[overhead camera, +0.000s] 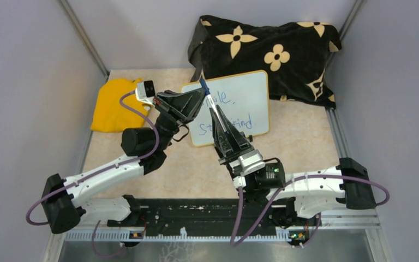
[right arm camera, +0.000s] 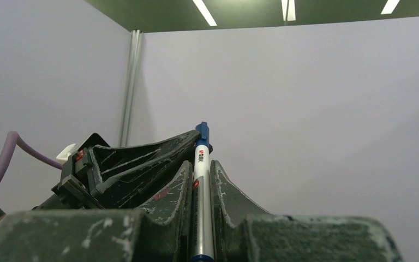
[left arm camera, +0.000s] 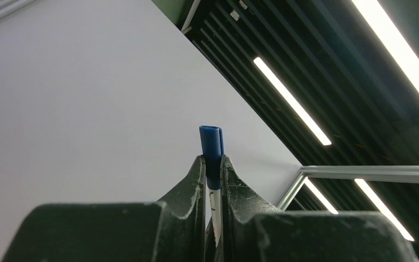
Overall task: Write a sentence on the whiteboard
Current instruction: Close the whiteboard marker at the center of the board.
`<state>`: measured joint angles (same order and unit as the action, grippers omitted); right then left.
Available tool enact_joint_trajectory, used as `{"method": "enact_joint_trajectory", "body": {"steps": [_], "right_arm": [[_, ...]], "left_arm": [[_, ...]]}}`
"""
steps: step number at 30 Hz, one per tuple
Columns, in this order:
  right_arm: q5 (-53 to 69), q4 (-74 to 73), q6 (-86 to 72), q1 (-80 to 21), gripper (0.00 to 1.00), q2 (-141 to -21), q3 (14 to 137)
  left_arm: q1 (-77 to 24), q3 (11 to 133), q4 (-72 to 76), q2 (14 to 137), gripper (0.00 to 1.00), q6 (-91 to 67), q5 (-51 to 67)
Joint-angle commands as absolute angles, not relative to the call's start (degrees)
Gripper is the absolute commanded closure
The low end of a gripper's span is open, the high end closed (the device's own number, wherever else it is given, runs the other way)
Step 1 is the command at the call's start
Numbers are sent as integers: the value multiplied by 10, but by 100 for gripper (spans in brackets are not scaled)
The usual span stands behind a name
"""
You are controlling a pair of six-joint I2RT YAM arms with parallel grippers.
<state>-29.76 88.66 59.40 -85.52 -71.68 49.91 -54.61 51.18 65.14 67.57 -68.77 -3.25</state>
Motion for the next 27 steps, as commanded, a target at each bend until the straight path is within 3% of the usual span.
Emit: {"method": "enact_joint_trajectory", "body": {"steps": [1,4,12,15,21,27], "right_arm": [[-267,912,580,-859,100,-728,519],[-267,914,584,-861,100,-731,519],[-263,918,598,-875,100,-730,518],[-263,918,602,-880,100,-729,518],[-258,909,601,-888,100,-726,517],[-253,897,593,-896,100,-719,515]], "left_arm": [[-588,475,572,678,99,-657,75],[-588,470,569,664,86,-647,60],[-588,460,558,627,38,-615,12],[-588,455,559,605,26,-585,-32],[-587,484,512,564,13,-461,-52],[-585,527,464,545,10,-385,-33]]}}
